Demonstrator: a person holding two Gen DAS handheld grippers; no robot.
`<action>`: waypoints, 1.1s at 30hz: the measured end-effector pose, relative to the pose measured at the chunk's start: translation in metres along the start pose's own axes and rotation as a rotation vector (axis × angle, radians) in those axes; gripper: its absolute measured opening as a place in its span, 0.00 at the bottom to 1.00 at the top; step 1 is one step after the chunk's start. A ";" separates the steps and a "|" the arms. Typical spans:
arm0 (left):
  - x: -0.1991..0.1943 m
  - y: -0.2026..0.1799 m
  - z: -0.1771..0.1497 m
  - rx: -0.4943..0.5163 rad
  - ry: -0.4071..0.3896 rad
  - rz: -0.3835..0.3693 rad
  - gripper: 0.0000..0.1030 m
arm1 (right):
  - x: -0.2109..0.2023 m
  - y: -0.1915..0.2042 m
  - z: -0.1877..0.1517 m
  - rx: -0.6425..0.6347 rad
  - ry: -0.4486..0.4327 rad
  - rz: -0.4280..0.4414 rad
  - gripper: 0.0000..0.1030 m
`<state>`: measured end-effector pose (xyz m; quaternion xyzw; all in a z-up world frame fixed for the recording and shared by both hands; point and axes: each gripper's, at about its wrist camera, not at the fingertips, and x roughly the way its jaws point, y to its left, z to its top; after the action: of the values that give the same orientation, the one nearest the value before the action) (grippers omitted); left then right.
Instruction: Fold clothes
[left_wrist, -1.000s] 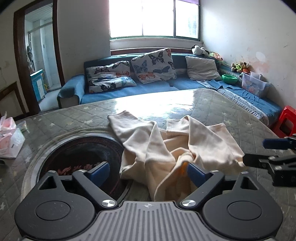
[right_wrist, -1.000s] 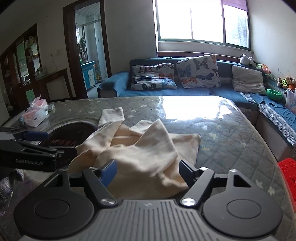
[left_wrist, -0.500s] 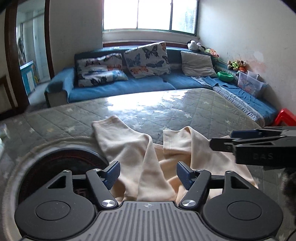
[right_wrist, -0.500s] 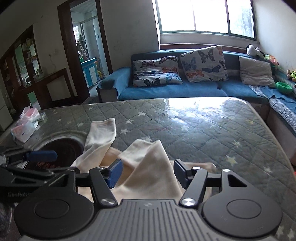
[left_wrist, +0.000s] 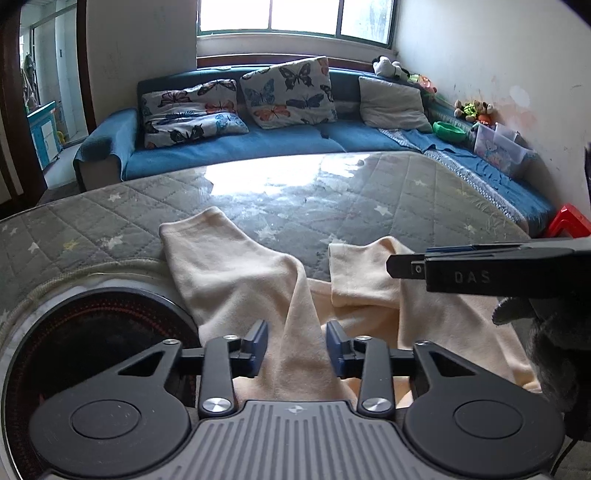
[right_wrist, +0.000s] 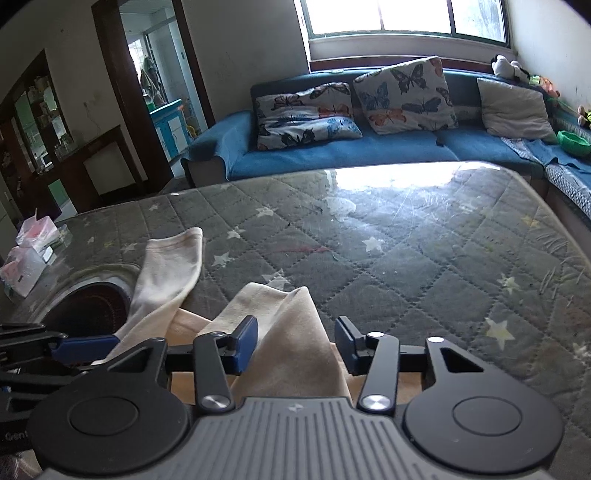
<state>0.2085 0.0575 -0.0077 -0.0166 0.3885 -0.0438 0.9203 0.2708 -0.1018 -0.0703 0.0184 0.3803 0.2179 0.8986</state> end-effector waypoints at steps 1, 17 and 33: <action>0.001 0.001 0.000 -0.002 0.003 -0.004 0.21 | 0.003 -0.001 0.000 0.003 0.005 0.002 0.38; -0.052 0.034 -0.018 -0.097 -0.093 0.011 0.06 | -0.060 -0.001 -0.010 -0.007 -0.134 -0.019 0.07; -0.166 0.088 -0.106 -0.230 -0.149 0.068 0.03 | -0.239 -0.039 -0.082 0.041 -0.347 -0.133 0.07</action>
<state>0.0231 0.1609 0.0308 -0.1120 0.3218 0.0336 0.9396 0.0814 -0.2448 0.0248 0.0491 0.2244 0.1437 0.9626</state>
